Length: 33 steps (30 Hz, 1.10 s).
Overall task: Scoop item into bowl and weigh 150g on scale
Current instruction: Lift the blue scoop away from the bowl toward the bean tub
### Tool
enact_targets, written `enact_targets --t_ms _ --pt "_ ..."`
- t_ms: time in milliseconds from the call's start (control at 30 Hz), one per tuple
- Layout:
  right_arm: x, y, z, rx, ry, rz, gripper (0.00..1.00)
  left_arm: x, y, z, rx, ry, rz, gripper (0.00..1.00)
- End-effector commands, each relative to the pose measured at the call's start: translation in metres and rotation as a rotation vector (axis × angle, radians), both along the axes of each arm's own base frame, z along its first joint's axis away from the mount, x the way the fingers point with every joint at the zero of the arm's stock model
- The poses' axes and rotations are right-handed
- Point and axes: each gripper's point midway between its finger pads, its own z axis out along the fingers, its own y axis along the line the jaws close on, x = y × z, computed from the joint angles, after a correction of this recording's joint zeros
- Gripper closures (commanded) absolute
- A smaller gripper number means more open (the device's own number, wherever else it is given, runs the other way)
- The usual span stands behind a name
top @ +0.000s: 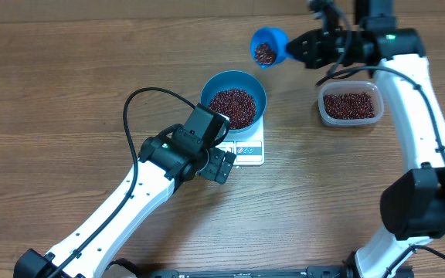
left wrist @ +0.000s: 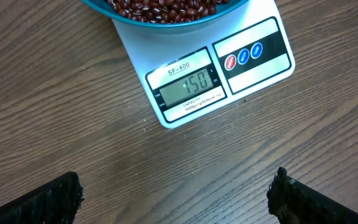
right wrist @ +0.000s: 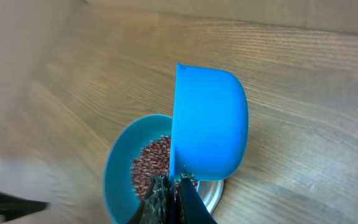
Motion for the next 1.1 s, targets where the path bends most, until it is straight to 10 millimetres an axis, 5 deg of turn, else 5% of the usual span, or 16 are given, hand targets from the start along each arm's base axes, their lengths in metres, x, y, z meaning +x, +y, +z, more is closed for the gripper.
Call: enact_targets --t_ms 0,167,367,500,1067 --pt "-0.013 -0.018 0.049 0.237 0.013 0.029 0.96 0.0 0.001 0.004 -0.004 -0.011 -0.013 0.0" --pt "-0.031 -0.074 0.068 0.441 0.088 -0.009 0.96 0.0 0.001 0.004 -0.004 -0.011 -0.013 0.01" --pt "-0.041 -0.159 0.055 0.468 0.165 -0.243 0.96 0.0 0.001 0.004 -0.004 -0.011 -0.013 0.0" --pt "-0.046 -0.194 0.032 0.382 0.23 -0.387 0.96 0.0 0.001 0.004 -0.004 -0.011 -0.013 0.0" --pt "-0.075 -0.202 -0.075 0.206 0.501 -0.523 0.96 0.0 0.001 0.004 -0.004 -0.011 -0.013 0.0"
